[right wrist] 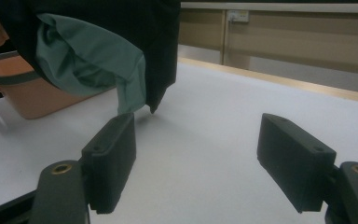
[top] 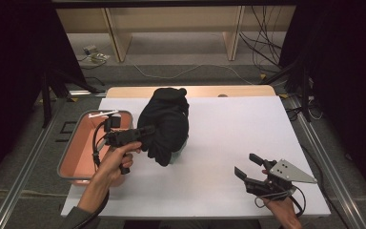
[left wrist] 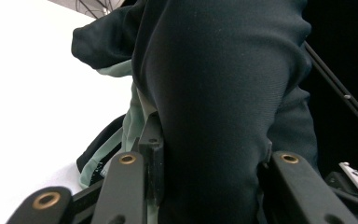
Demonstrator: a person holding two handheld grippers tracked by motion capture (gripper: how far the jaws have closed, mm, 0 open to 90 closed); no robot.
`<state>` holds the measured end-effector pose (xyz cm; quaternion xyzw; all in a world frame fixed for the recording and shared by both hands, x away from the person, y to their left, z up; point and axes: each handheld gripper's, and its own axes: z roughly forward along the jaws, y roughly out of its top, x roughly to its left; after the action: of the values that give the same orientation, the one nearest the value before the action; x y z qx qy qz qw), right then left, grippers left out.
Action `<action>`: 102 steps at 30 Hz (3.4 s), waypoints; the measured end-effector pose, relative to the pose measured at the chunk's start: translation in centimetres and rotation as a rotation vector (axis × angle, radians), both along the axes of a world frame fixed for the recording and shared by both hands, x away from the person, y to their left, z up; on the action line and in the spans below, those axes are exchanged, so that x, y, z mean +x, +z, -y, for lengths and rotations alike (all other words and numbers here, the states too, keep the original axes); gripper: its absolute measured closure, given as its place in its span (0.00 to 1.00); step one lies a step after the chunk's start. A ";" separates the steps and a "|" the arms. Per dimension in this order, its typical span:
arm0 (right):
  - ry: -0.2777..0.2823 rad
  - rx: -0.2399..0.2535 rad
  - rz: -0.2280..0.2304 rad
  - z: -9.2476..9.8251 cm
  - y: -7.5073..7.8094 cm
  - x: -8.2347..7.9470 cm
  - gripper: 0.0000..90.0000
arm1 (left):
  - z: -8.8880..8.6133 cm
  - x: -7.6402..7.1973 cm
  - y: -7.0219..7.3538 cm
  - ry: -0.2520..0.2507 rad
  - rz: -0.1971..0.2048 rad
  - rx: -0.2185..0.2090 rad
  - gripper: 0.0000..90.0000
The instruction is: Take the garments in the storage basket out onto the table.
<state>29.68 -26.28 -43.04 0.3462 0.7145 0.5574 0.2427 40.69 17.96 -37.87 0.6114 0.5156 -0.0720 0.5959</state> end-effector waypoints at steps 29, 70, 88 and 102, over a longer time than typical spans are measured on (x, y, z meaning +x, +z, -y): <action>0.002 -0.003 0.000 0.0 0.0 0.0 0.32 | 5.0 0.1 -4.1 -0.058 -0.064 0.159 0.66; 0.003 -0.007 0.001 -0.1 0.0 0.0 0.32 | 7.8 -0.6 -3.4 -0.163 -0.075 0.333 0.22; -0.002 -0.005 0.000 0.0 0.0 0.0 0.32 | 6.9 -1.2 -1.2 -0.194 -0.024 0.280 0.21; 0.002 -0.005 -0.002 0.0 0.0 0.0 0.32 | 5.9 -1.9 -1.1 -0.164 0.093 0.241 0.21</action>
<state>29.64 -26.25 -43.08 0.3454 0.7165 0.5555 0.2424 38.81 12.06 -38.94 0.7213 0.4408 -0.0296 0.5334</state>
